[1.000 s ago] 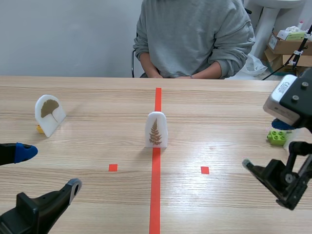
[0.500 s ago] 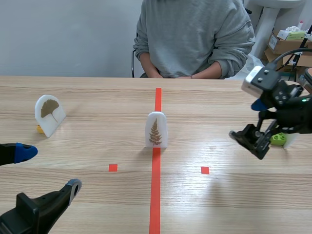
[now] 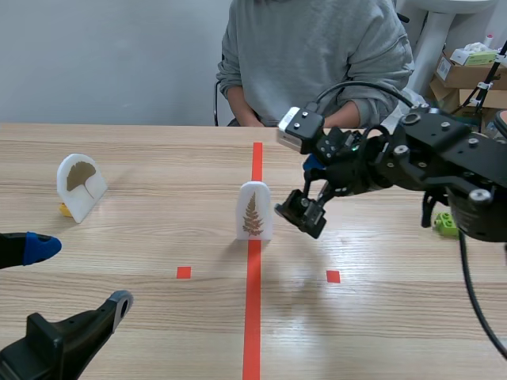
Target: Do the leaf sorting experiment
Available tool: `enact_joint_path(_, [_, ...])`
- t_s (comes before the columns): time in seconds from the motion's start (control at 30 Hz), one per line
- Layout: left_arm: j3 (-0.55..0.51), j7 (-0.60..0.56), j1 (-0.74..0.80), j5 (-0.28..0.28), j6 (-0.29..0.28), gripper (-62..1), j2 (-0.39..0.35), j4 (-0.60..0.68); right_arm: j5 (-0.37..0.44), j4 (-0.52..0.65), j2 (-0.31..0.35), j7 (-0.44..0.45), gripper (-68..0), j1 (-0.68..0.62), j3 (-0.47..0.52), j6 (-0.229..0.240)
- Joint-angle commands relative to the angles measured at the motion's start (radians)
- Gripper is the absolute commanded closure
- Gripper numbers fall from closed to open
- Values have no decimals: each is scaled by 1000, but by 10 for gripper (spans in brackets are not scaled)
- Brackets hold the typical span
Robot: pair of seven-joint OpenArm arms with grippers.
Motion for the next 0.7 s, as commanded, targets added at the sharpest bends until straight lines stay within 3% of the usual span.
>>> enact_joint_path(0.0, [-5, -14, -3, -7, -2, -623, 3, 7, 3, -9, -15, 23, -553, 22, 4, -3])
enact_joint_path(0.3, [-5, -14, -3, -7, -2, -623, 3, 7, -42, -128, -150, 72, -553, 35, -11, -3])
enact_joint_path(0.67, [-5, -14, -3, -7, -2, -623, 3, 7, -60, -129, -169, 97, -538, 28, -11, -4])
